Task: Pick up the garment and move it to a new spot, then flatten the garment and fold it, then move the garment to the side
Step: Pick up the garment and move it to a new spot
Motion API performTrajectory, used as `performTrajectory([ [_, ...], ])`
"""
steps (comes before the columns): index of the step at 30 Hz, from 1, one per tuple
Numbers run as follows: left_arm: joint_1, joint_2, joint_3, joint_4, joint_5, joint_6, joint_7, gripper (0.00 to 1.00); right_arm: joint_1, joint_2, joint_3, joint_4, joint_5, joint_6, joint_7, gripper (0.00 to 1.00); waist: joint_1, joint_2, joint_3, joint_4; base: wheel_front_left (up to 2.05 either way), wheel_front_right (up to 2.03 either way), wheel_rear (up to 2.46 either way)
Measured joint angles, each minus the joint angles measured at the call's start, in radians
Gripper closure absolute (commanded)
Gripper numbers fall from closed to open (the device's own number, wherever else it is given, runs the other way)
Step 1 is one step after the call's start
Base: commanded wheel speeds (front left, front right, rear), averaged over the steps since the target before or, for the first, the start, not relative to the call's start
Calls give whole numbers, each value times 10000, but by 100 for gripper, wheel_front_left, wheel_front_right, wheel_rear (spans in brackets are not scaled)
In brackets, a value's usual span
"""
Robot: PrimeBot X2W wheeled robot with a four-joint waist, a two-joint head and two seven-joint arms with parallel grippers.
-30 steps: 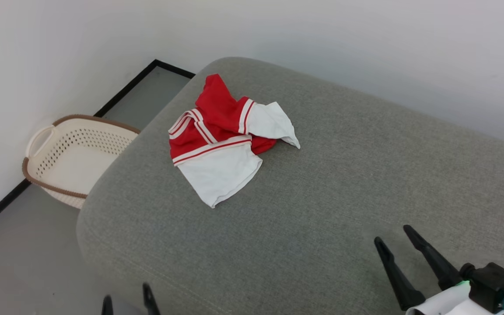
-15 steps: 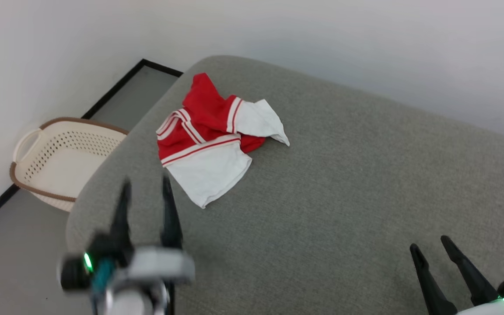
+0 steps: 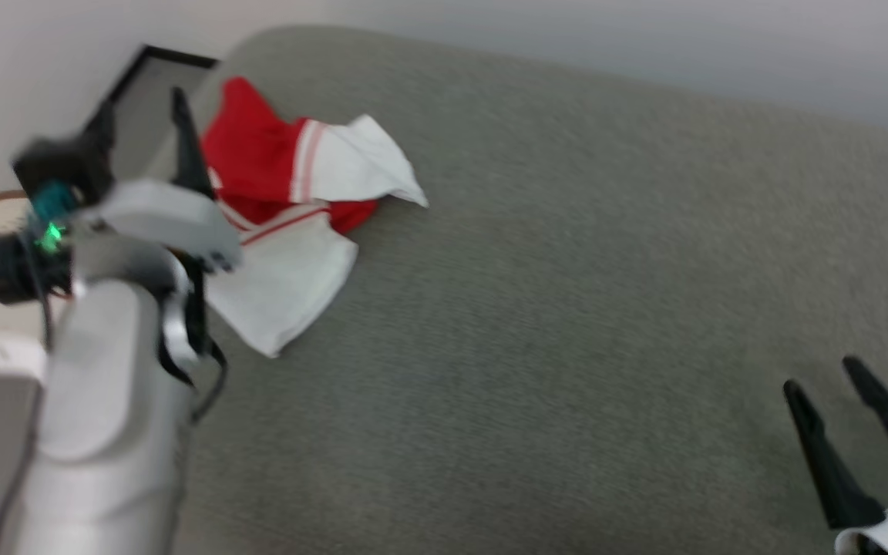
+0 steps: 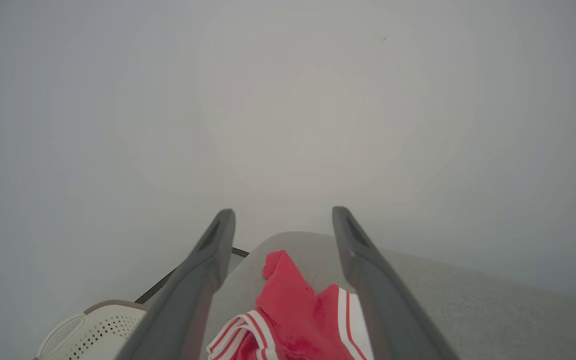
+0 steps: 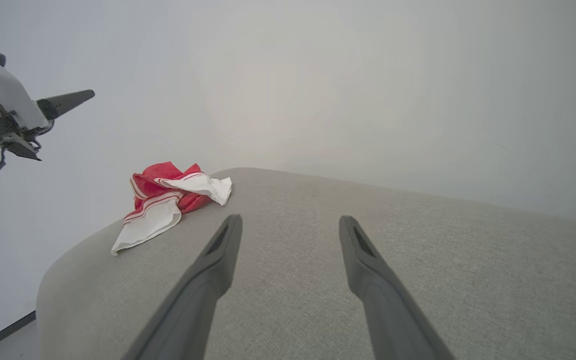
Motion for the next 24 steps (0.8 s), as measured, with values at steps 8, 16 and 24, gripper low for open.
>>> performTrajectory([
  [8, -1248, 554, 349, 1764, -391, 435, 3047, 0, -250, -518, -105, -662, 414, 0, 0, 0, 0, 0, 1039, -976, 0, 0, 0],
  [16, -1104, 696, 1005, 1833, -1225, 1039, 5242, 0, -302, -780, -123, -1043, 550, 0, 0, 0, 0, 0, 1802, -1746, 0, 0, 0],
  [24, -242, 529, 1576, 1363, -1827, 1266, 5315, 0, -207, -1250, -382, -1331, 577, 0, 0, 0, 0, 0, 2377, -2207, 0, 0, 0],
])
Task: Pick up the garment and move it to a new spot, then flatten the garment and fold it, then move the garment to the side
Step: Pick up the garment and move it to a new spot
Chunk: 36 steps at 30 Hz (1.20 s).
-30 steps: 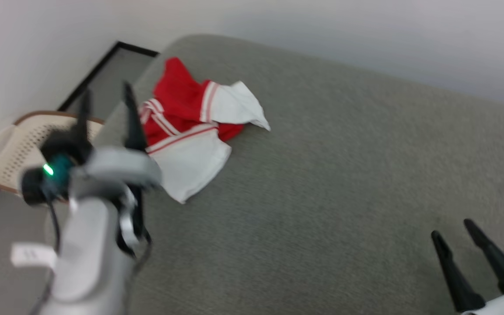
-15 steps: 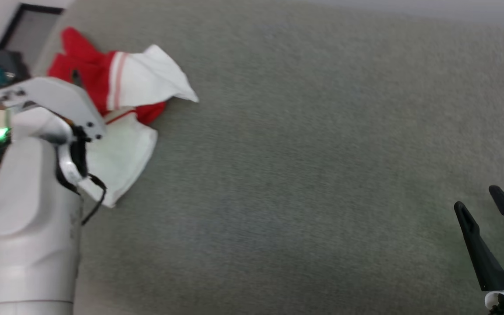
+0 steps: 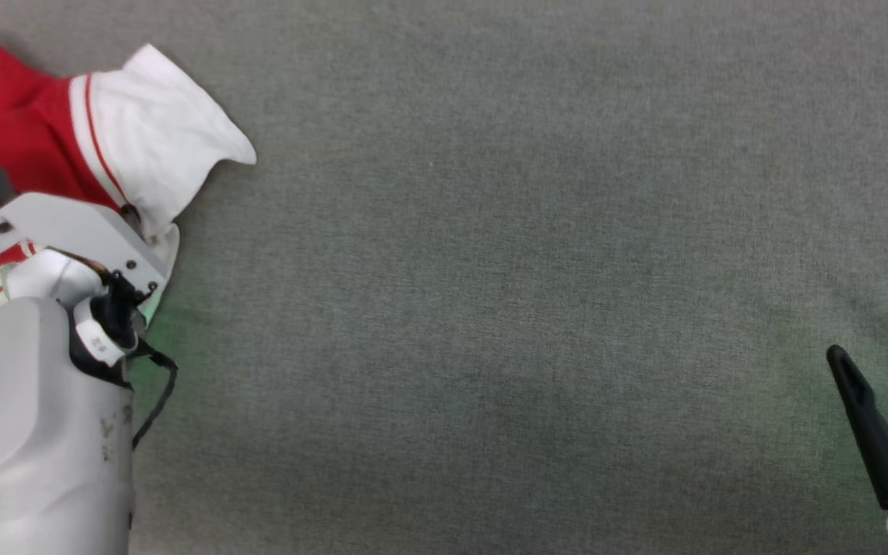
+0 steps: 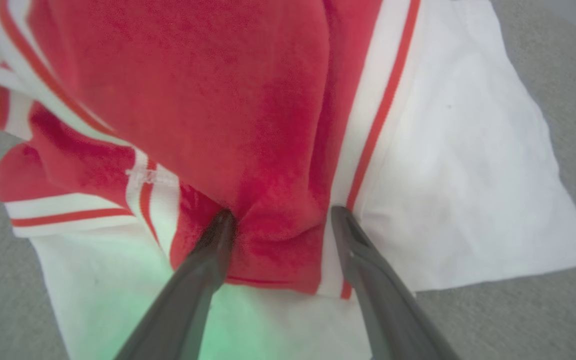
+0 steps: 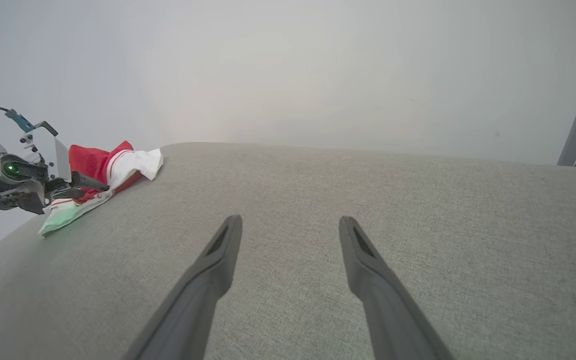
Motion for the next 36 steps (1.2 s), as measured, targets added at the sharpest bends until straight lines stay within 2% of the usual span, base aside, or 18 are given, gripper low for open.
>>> performTrajectory([
  [10, -29, -322, 107, 222, -286, -130, -867, 0, 496, -198, -487, -447, 8, 0, 0, 0, 0, 0, 569, -103, 0, 0, 0],
  [11, -57, -320, 90, 293, -290, -176, -922, 24, 527, -196, -499, -481, 8, 0, 0, 0, 0, 0, 568, -96, 0, 0, 0],
  [12, -77, -320, 90, 351, -297, -236, -1041, 73, 543, -196, -510, -520, 8, 0, 0, 0, -1, 0, 560, -87, 0, 0, 0],
  [13, -112, -337, 98, 422, -330, -284, -1179, 100, 544, -194, -525, -556, 8, 0, 0, 0, 0, 0, 549, -76, 0, 0, 0],
  [19, -265, -311, 75, 796, -336, -518, -2065, 100, 527, -90, -393, -543, 6, 0, 0, 0, 0, 0, 296, -28, 0, 0, 0],
  [26, -585, 182, 63, 803, -12, -857, -3599, 100, 292, 343, 33, -125, -56, 0, 0, 0, 0, 0, -350, -33, 0, 0, 0],
  [31, -920, 477, -167, 679, 100, -1392, -4040, 100, 53, 849, 234, 326, -75, 0, 0, 0, -1, 0, -937, -92, 0, 0, 0],
  [36, -1332, 506, -593, 307, 192, -1981, -4219, 100, -105, 1384, 282, 897, -102, 0, 0, 0, 0, 0, -1524, -217, 0, 0, 0],
])
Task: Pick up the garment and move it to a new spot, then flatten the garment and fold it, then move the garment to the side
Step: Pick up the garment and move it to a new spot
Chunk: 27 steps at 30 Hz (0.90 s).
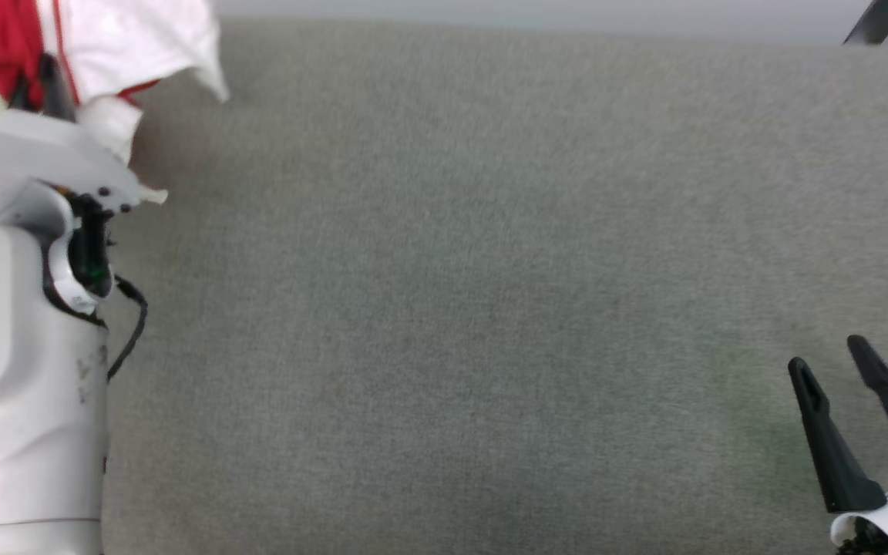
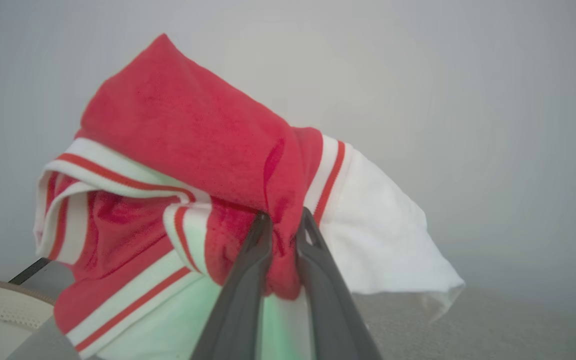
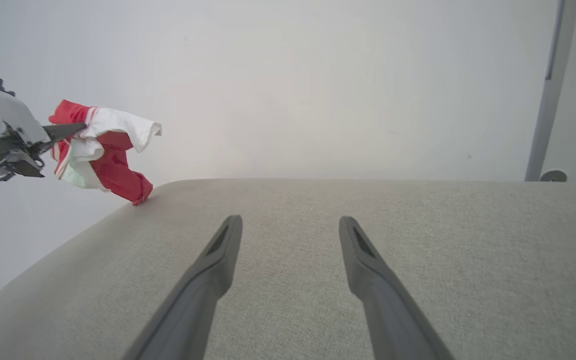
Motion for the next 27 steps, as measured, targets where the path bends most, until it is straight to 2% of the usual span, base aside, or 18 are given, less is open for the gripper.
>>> performTrajectory([
  [4, -161, -161, -637, -454, 171, -416, 102, 100, -17, 491, -56, 468, -77, 0, 0, 0, 0, 0, -471, -159, 0, 0, 0],
  [12, -267, -1198, -1987, -2092, 142, -1057, 1127, 100, -7, 1101, -493, 1064, -188, 0, 0, 0, 0, 0, -1144, -708, 0, 0, 0],
  [17, -169, -1812, -3126, -2869, 397, -1158, 2042, 100, -150, 1348, -589, 1126, -196, 0, 0, 0, 0, 0, -1279, -1153, 0, 0, 0],
  [20, 89, -2161, -3781, -3099, 410, -1149, 2249, 100, -298, 1396, -656, 1135, -132, 0, 0, 0, 0, 1, -1239, -1432, 0, 0, 0],
  [23, 369, -2424, -4435, -3103, 232, -1024, 2105, 100, -390, 1411, -790, 1187, 21, 0, 0, 0, 0, 0, -1127, -1683, 0, 0, 0],
  [27, 712, -2456, -5639, -2786, -813, -577, 1409, 100, -462, 1450, -941, 1294, 159, 0, 0, 0, 0, 0, -945, -1999, 0, 0, 0],
])
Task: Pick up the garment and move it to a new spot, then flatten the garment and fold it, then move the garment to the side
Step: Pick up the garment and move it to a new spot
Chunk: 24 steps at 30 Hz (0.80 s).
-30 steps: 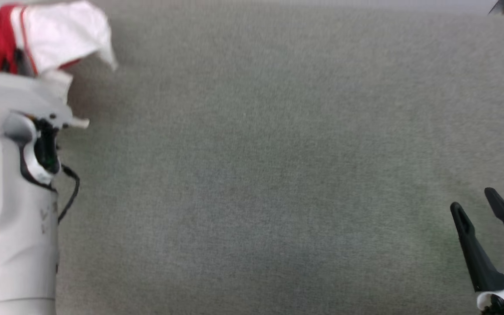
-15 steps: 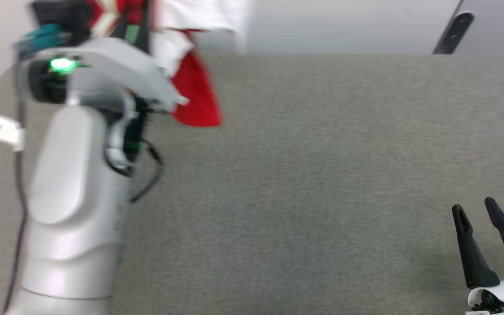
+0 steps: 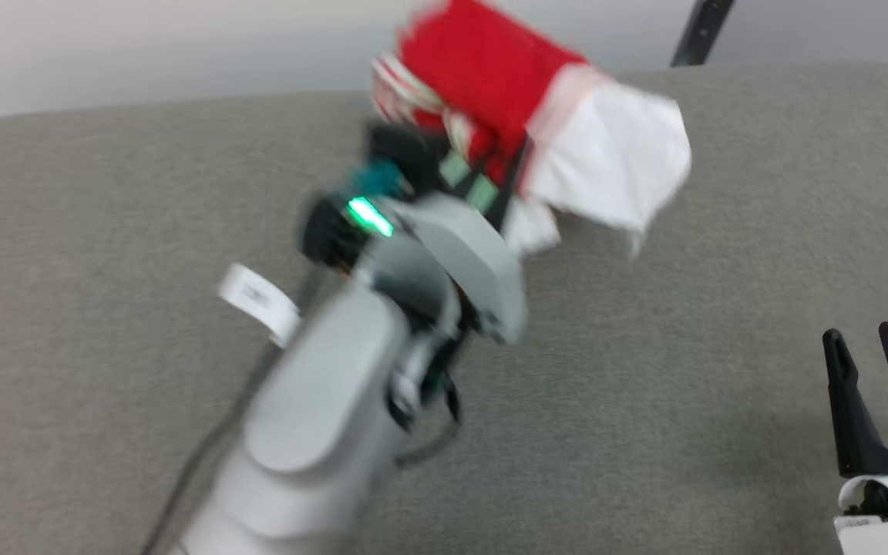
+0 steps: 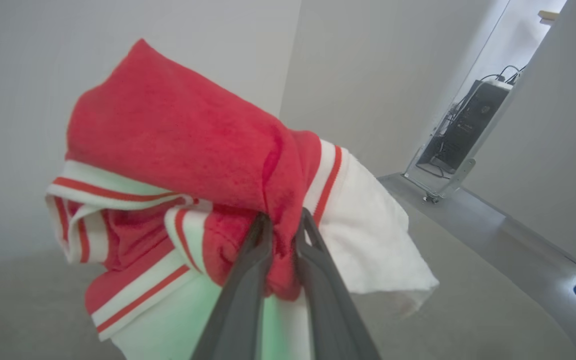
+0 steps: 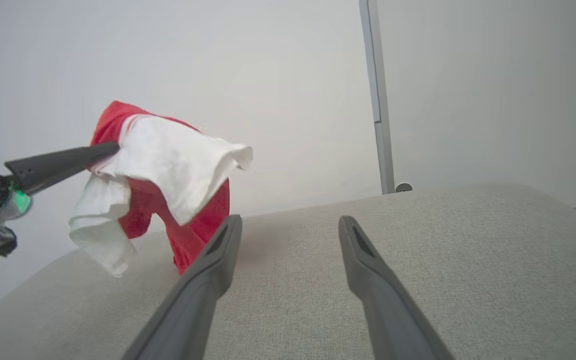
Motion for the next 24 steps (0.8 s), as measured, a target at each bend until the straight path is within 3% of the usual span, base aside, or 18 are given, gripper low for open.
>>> performTrajectory([
  [4, 218, -82, -1256, 834, -1427, 742, -955, 100, -252, -4, -69, 61, 234, 0, 0, 0, 0, 0, 192, -337, 0, 0, 0],
  [8, 276, -42, -2054, 2173, -2468, 1170, -1975, 100, -473, -23, -13, 105, 403, 0, 0, 0, 0, 0, 389, -681, 0, 0, 0],
  [13, 75, -56, -3047, 3436, -3603, 1340, -2775, 100, -618, -138, -92, 165, 546, 0, 0, 0, 0, 0, 738, -976, 0, 0, 0],
  [24, -559, -54, -5451, 4516, -5672, 1916, -3591, 100, -708, -257, -163, 198, 625, 0, 0, 0, 0, 0, 1127, -1027, 0, 0, 0],
])
